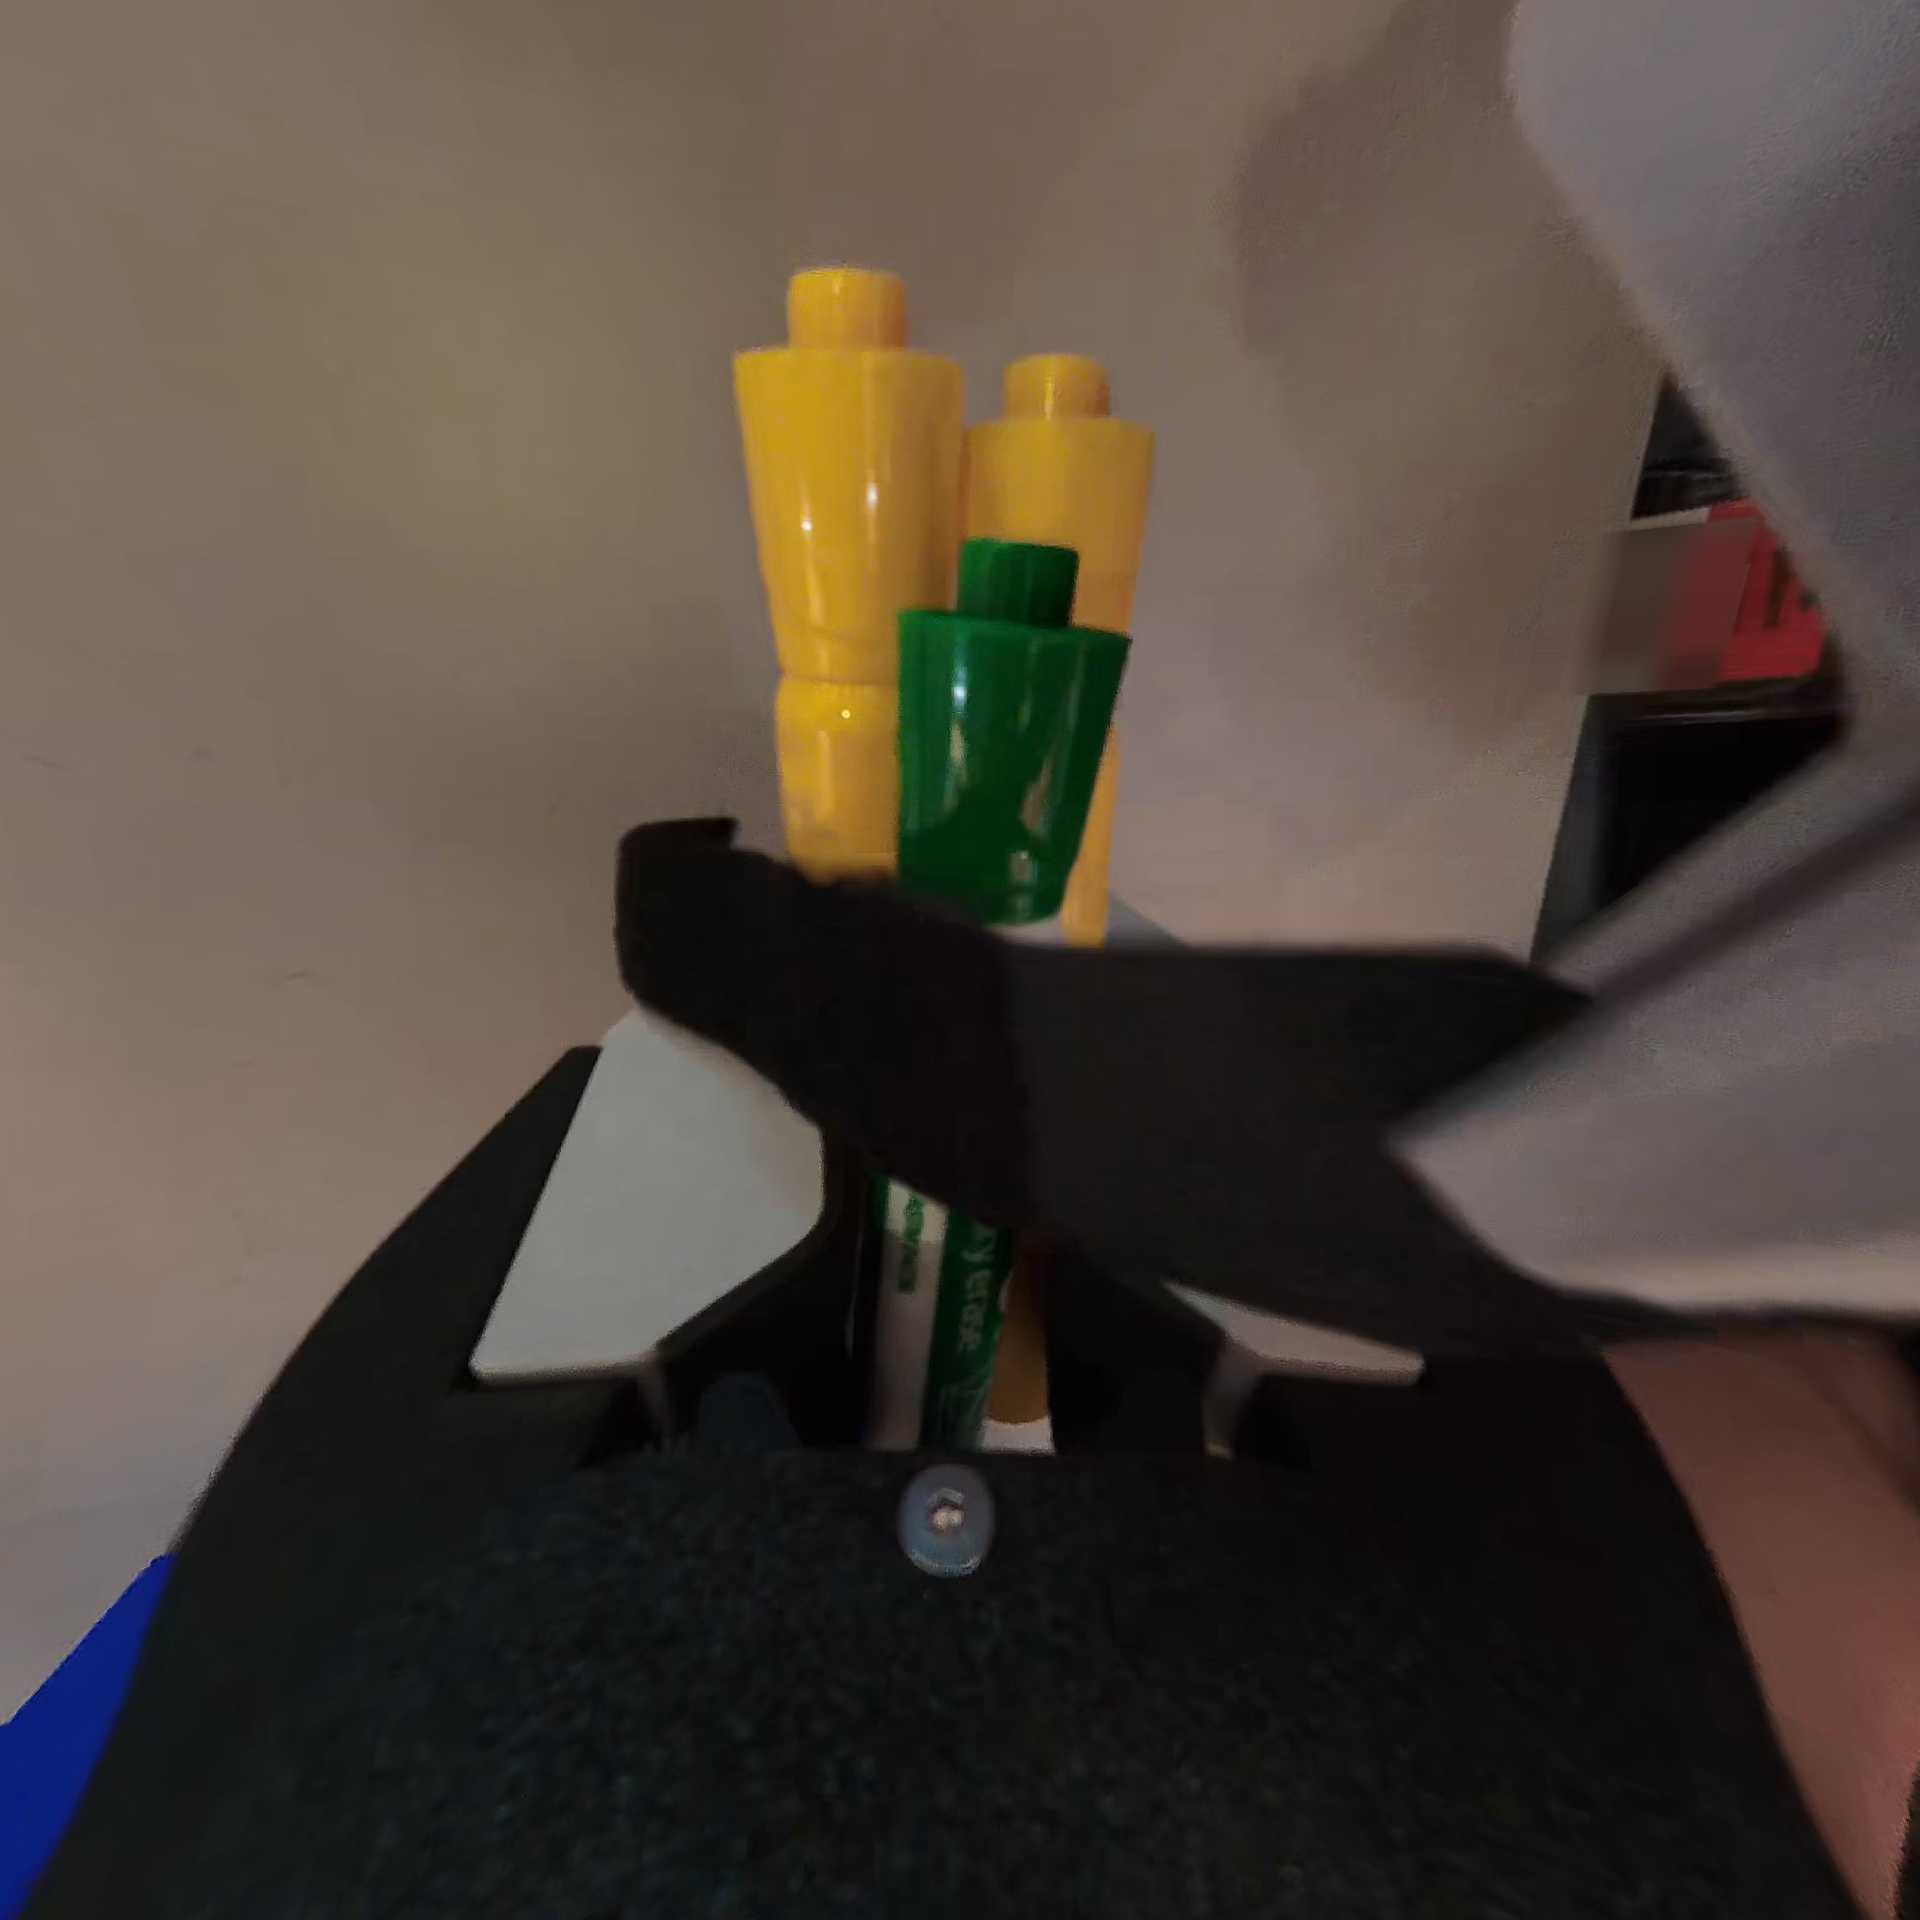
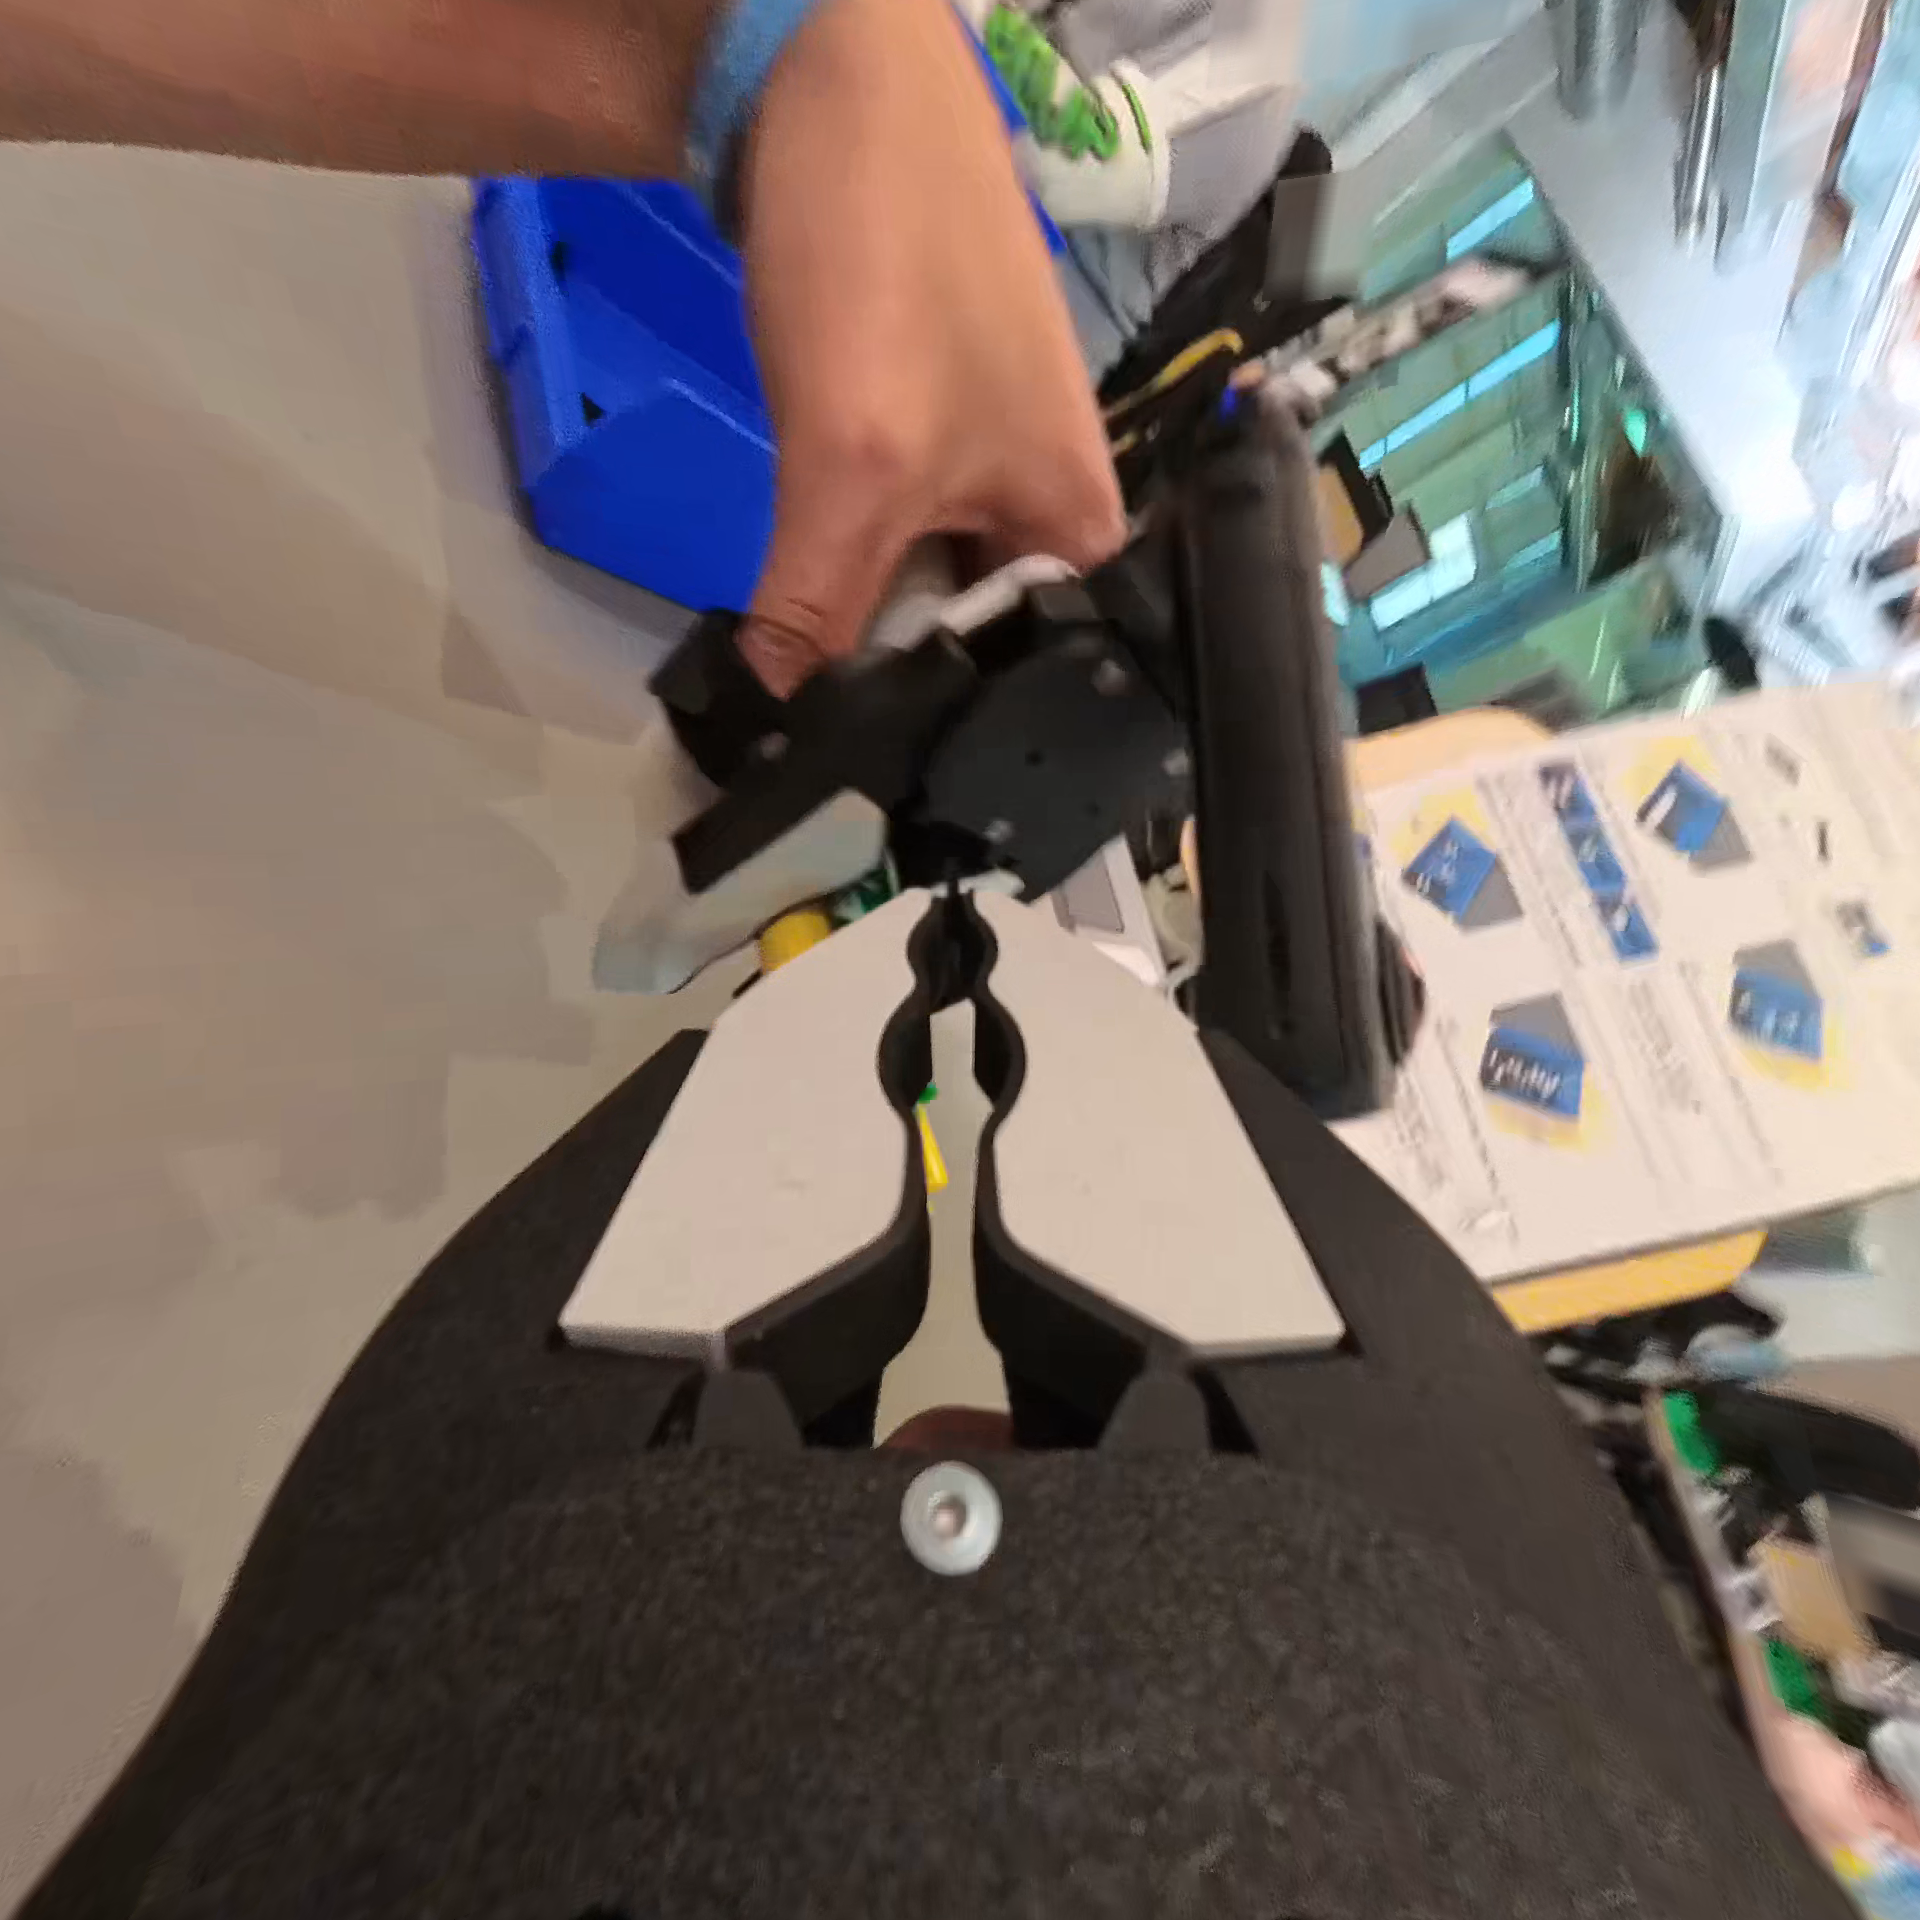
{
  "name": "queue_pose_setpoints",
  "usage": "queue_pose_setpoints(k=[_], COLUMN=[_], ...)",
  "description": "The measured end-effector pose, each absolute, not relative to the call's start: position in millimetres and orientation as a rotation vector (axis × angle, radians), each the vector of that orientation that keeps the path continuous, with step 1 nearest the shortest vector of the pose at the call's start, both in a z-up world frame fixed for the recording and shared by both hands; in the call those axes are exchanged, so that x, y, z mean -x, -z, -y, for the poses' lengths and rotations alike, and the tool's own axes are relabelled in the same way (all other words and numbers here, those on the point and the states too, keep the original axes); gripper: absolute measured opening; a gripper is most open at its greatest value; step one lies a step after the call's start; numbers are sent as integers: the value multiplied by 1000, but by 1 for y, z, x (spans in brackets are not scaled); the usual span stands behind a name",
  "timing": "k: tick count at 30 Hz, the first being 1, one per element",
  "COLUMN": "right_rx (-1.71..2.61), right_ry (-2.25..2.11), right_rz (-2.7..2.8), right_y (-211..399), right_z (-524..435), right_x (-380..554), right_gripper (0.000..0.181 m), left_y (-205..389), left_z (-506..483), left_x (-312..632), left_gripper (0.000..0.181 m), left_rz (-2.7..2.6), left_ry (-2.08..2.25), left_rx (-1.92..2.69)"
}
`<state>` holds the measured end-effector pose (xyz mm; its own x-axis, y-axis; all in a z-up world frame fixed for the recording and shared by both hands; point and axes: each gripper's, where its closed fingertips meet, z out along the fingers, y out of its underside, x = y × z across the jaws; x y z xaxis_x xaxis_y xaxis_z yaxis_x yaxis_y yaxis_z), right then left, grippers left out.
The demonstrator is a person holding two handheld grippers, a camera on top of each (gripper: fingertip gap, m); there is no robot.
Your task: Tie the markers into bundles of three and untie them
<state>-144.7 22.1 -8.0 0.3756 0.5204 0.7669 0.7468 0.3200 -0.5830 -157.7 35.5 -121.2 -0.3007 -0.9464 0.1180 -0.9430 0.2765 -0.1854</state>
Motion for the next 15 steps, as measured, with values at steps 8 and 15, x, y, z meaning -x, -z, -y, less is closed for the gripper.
queue_pose_setpoints(k=[8,15], right_rx=[1069,1079], right_ry=[489,393], right_rz=[1464,1527], right_y=[50,67], right_z=[-11,-7], right_x=[180,189], right_gripper=[1,1], left_y=[127,127], left_z=[-53,-56], left_x=[181,193], left_gripper=[41,41], left_rz=[-2460,-2449], left_ry=[185,207], left_rx=[1931,1959])
